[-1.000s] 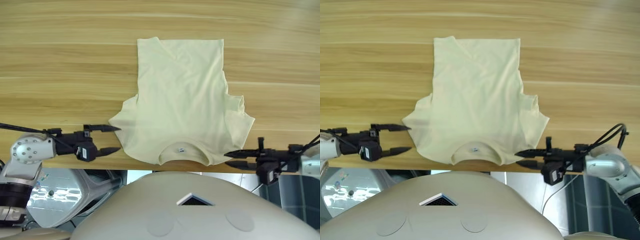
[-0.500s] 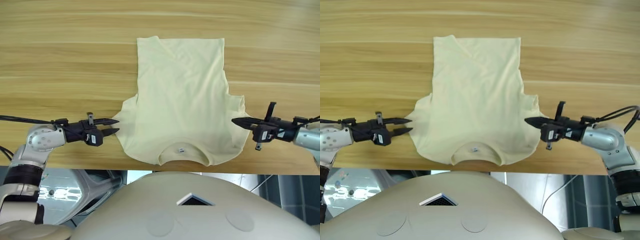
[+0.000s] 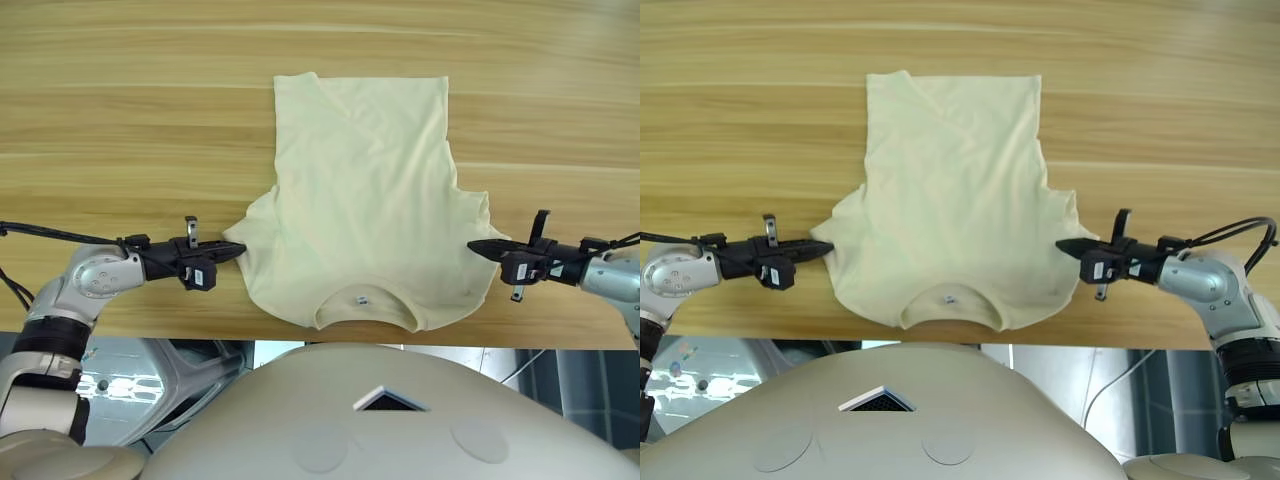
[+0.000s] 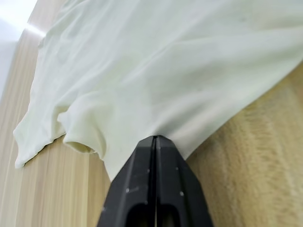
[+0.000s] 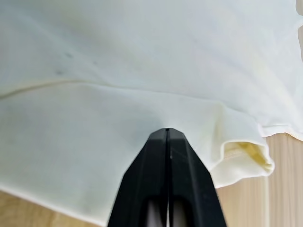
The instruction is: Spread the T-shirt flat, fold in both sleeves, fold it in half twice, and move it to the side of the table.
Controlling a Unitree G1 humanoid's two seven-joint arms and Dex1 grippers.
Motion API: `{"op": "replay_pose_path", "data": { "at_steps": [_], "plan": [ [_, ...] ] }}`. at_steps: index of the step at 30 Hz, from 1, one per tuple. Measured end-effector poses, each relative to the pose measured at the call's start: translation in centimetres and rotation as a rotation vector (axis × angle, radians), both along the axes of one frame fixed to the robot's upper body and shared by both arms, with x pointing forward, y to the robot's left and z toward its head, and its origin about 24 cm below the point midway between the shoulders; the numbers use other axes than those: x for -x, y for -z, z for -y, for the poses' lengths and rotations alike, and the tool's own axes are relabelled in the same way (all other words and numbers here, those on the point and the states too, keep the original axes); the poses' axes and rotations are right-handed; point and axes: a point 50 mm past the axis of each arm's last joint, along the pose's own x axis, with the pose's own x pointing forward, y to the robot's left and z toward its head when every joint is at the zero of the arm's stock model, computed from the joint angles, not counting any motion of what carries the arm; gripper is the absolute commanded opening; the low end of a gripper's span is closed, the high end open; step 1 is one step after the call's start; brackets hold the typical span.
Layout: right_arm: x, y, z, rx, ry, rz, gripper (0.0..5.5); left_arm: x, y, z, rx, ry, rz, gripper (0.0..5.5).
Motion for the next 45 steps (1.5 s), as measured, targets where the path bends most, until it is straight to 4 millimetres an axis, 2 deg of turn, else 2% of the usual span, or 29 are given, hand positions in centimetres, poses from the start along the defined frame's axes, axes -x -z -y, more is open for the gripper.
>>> {"op": "replay_pose_path", "data": {
  "at_steps": [9,17,21,24,30,35,37,42,45],
  "plan": [
    [-0.5,0.5,1.3,0.052,0.053,0.011,0.00,1.5,-0.7,-0.1,-0.064,0.012,-0.032,0.05],
    [-0.3,0.7,1.8,0.047,0.079,0.017,0.00,1.7,-0.7,-0.8,-0.083,-0.032,-0.011,0.05],
    [0.4,0.8,2.1,0.034,0.090,0.003,0.00,1.3,-0.6,-1.1,-0.091,-0.049,0.016,0.05],
    [1.4,0.6,1.9,-0.008,0.083,-0.017,0.00,1.2,-0.5,-1.3,-0.090,-0.062,0.022,0.05],
    [2.0,0.4,1.6,-0.035,0.062,-0.042,0.00,1.2,-0.5,-1.2,-0.088,-0.065,0.025,0.05],
    [1.3,-0.2,1.9,-0.030,0.087,-0.004,0.00,1.8,-0.6,-0.6,-0.050,-0.055,-0.043,0.05],
    [1.3,-0.1,1.9,-0.033,0.091,-0.003,0.00,2.2,-0.7,-0.5,-0.045,-0.049,-0.071,0.31],
    [1.2,-0.2,1.8,-0.039,0.098,0.006,0.00,1.6,-1.4,-0.9,-0.043,-0.066,-0.036,0.31],
    [1.1,-0.1,1.7,-0.051,0.104,0.012,0.00,0.8,-2.9,-1.0,0.006,-0.087,0.033,0.31]
  ]
}}
